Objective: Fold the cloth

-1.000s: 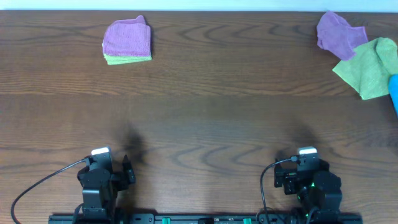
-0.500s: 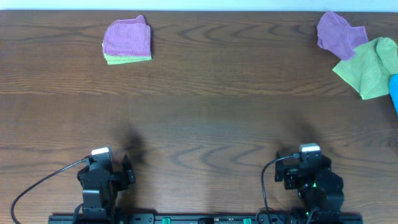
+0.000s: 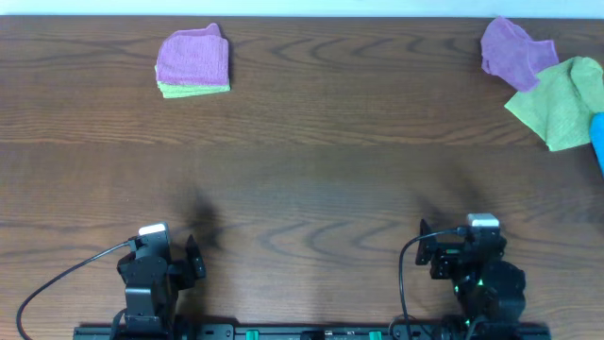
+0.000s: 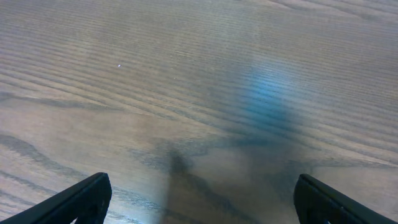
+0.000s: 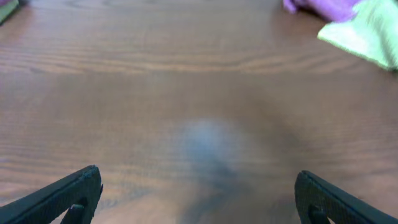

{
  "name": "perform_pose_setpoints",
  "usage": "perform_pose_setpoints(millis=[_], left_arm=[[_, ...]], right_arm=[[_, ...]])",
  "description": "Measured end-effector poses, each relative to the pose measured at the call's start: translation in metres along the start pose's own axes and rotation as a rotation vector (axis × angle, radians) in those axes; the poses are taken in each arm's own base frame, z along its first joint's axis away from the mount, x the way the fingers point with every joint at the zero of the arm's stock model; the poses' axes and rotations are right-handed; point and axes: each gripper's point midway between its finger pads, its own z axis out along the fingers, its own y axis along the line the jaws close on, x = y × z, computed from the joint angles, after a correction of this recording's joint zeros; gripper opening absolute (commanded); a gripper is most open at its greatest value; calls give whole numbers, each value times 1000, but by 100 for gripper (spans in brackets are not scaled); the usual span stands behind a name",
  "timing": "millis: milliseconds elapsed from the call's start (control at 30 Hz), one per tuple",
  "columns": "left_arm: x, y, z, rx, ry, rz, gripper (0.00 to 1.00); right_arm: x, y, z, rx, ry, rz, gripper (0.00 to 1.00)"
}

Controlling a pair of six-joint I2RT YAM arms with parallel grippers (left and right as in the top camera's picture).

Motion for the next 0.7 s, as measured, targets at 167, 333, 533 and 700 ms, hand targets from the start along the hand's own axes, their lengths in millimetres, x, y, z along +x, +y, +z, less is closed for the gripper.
perform_pose_setpoints(millis=[167,333,533,700], left_arm=[[0,0,0,0,0,0,95],[0,0,0,0,0,0,95],[0,0,0,0,0,0,95],[0,0,0,0,0,0,95]], right_arm=[[1,0,0,-2,2,39,99],[2,4,0,-24,9,57,99],[-14,10,-2,-73,-44,182,99],[-42,-7,-15,3,-69,351,99]])
